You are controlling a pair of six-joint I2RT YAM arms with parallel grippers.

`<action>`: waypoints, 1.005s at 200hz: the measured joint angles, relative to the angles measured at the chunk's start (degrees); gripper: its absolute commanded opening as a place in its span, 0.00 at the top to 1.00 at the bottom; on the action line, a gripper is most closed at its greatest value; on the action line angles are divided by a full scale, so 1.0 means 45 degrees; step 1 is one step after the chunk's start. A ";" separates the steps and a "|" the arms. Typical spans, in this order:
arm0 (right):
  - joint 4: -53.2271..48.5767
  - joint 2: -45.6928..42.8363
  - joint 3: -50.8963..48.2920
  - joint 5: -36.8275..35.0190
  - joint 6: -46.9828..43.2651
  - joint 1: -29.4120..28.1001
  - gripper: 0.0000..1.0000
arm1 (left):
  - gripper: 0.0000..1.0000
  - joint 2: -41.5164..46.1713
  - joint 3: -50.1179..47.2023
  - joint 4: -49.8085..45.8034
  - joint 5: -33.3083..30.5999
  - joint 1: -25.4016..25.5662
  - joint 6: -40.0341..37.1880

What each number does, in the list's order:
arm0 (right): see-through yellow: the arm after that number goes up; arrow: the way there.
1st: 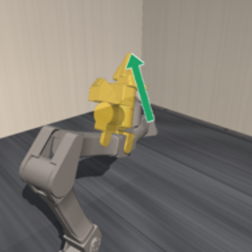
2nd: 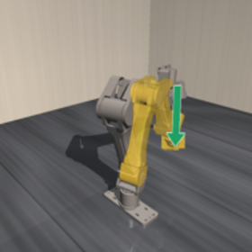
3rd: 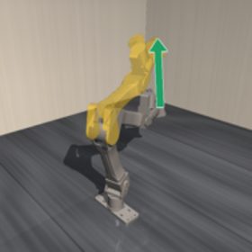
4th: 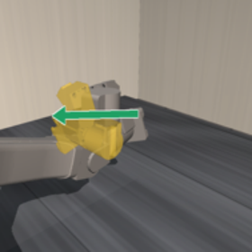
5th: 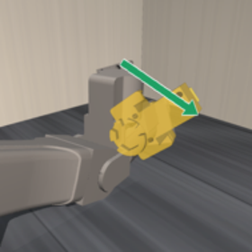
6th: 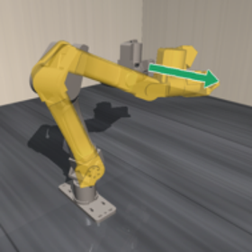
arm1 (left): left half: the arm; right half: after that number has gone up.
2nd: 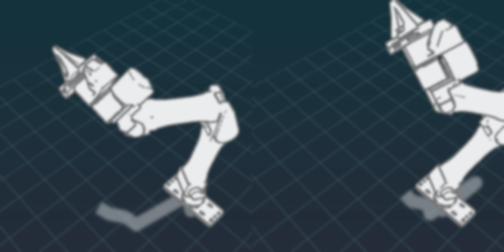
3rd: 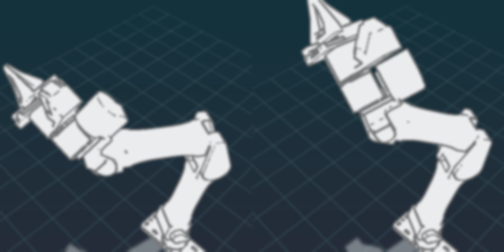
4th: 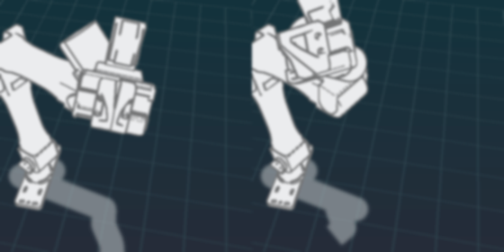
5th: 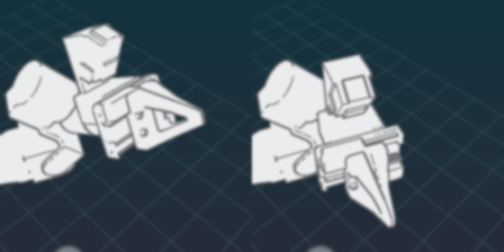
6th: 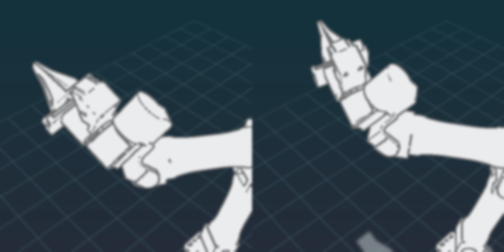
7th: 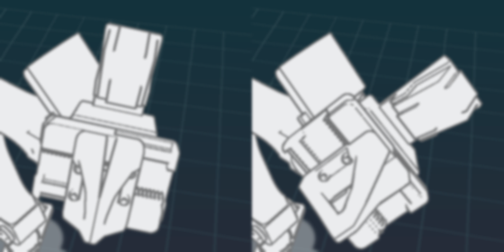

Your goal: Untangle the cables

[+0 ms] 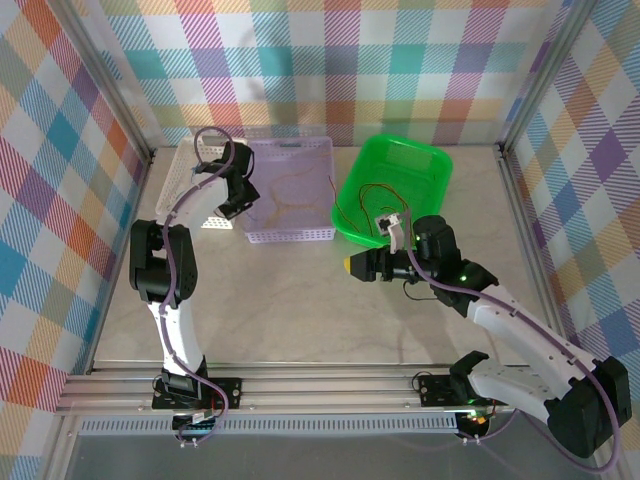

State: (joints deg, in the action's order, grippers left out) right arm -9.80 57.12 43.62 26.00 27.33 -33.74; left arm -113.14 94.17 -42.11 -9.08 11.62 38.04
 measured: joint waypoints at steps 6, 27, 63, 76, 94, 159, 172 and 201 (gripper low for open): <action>-0.0044 -0.0034 0.0000 0.0000 -0.0005 -0.0005 0.33 | 1.00 0.0000 0.0000 -0.0039 0.0000 0.0000 -0.0015; -0.0092 -0.0117 0.0000 0.0000 -0.0005 -0.0005 0.33 | 1.00 0.0000 0.0063 -0.0209 0.0000 0.0000 -0.0015; -0.0189 -0.0117 0.0034 0.0000 -0.0010 -0.0010 0.33 | 1.00 0.0321 0.0141 -0.0364 -0.0010 0.0000 -0.0034; -0.0233 -0.0117 0.0097 -0.0005 -0.0010 -0.0010 0.33 | 1.00 0.0651 0.0316 -0.0495 -0.0010 -0.0005 -0.0121; -0.0233 -0.0117 0.0189 0.0000 -0.0049 -0.0010 0.33 | 1.00 0.0971 0.1093 -0.0719 0.0000 -0.0151 -0.0389; -0.0389 -0.0117 0.0219 -0.0063 -0.0194 -0.0010 0.33 | 1.00 -0.0151 0.4741 -0.0967 0.0272 -0.2225 -0.1151; -0.0476 -0.0092 0.0277 -0.0194 -0.0199 -0.0010 0.33 | 1.00 -0.1035 0.5377 -0.1025 0.0423 -0.2710 -0.1229; -0.0981 0.0432 0.1039 -0.0544 -0.0233 -0.0010 0.32 | 1.00 -0.3123 0.6373 -0.1277 0.0913 -0.3342 -0.1277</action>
State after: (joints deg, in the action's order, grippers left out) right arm -14.22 59.07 48.29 23.55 26.28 -33.78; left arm -127.20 122.85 -47.86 -4.97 -3.42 32.29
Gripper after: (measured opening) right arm 0.676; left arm 0.045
